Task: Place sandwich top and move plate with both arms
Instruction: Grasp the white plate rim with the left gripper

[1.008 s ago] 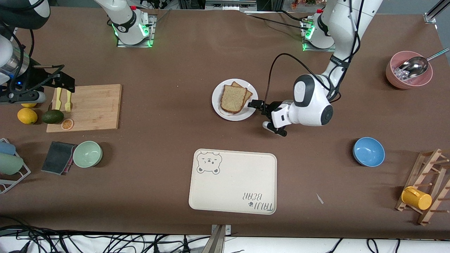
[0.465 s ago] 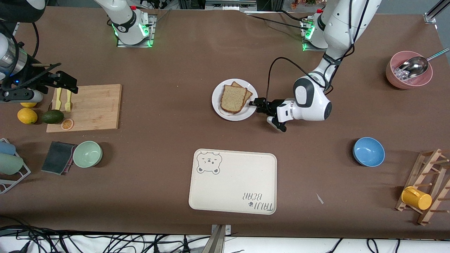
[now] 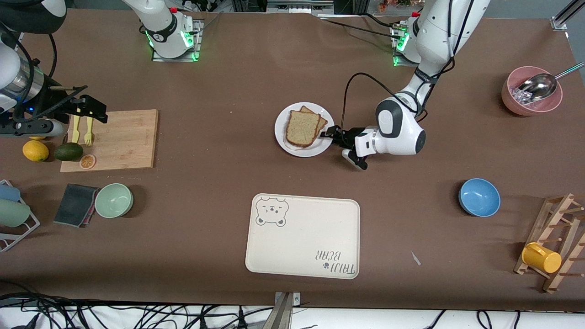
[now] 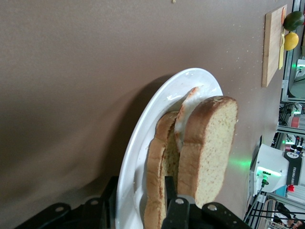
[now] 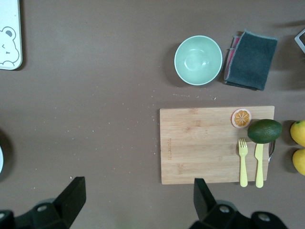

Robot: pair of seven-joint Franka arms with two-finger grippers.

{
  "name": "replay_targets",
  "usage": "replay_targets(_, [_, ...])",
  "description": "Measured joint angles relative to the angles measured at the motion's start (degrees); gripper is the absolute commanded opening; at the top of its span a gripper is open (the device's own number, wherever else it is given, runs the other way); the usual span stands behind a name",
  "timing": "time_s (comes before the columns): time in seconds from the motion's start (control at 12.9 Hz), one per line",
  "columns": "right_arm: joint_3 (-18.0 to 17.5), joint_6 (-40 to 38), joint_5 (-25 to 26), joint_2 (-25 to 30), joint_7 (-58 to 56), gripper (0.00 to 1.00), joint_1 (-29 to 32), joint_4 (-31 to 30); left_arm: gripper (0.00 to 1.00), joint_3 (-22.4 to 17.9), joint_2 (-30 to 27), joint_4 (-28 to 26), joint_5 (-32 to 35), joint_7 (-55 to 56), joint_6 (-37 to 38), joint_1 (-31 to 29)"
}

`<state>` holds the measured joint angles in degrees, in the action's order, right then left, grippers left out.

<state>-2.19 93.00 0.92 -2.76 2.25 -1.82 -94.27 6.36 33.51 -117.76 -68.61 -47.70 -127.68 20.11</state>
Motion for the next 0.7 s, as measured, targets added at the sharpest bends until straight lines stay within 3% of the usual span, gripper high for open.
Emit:
replay_targets(0.16, [-0.01,-0.01,0.00,-0.04,0.00,1.00,-0.01,0.00,0.02,0.08,0.51,0.01,0.00,-1.02,-1.25,0.51])
replay_targets(0.7, [0.41,-0.81,0.00,-0.84,0.00,1.00,0.14,-0.02,0.00,0.11,0.81,0.48,-0.03,-4.45,-1.71,0.62])
